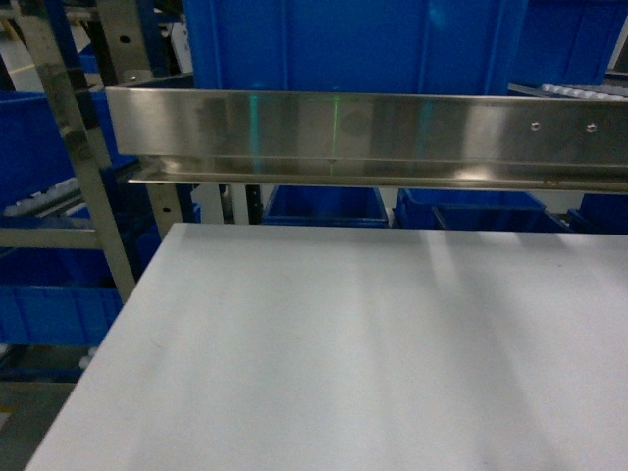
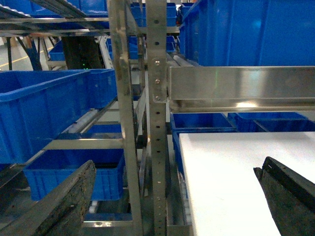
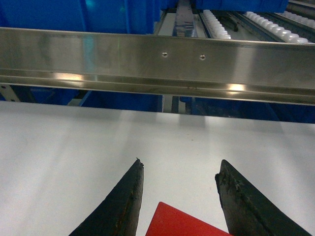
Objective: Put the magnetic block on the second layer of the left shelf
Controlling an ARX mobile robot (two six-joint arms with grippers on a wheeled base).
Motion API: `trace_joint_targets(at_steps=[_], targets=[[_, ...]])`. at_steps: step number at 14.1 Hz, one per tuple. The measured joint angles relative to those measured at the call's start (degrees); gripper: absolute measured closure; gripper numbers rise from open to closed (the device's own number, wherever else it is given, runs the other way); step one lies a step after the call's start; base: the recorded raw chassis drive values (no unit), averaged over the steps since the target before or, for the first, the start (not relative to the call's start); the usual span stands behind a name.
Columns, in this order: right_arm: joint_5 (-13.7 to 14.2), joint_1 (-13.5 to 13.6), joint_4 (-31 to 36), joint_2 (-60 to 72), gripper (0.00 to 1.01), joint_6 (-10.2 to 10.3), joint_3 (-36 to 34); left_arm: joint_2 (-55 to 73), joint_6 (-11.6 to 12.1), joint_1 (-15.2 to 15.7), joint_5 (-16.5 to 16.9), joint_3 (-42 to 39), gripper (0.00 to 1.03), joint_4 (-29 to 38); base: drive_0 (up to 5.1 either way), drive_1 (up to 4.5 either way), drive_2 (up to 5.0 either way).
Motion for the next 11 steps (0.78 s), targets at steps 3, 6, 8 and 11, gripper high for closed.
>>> trace_joint_targets(at_steps=[3, 6, 8, 11], targets=[[0.0, 0.0, 0.1, 0.0, 0.6, 0.0, 0.0, 0.0, 0.0, 0.0, 0.0, 0.0, 0.05, 0.0, -5.0, 2.43, 2.4], [0.0, 0.0, 0.1, -0.1, 0.6, 0.0, 0.0, 0.0, 0.0, 0.0, 0.0, 0.0, 0.05, 0.0, -4.9, 2.54, 2.5], [0.0, 0.0, 0.0, -0.1, 0.6, 0.0, 0.0, 0.0, 0.0, 0.0, 0.0, 0.0, 0.05, 0.0, -5.1, 2.37, 2.4], [0.0, 0.0, 0.0, -0.1, 0.6, 0.0, 0.0, 0.0, 0.0, 0.0, 0.0, 0.0, 0.05, 0.0, -5.0, 2.45, 2.5]])
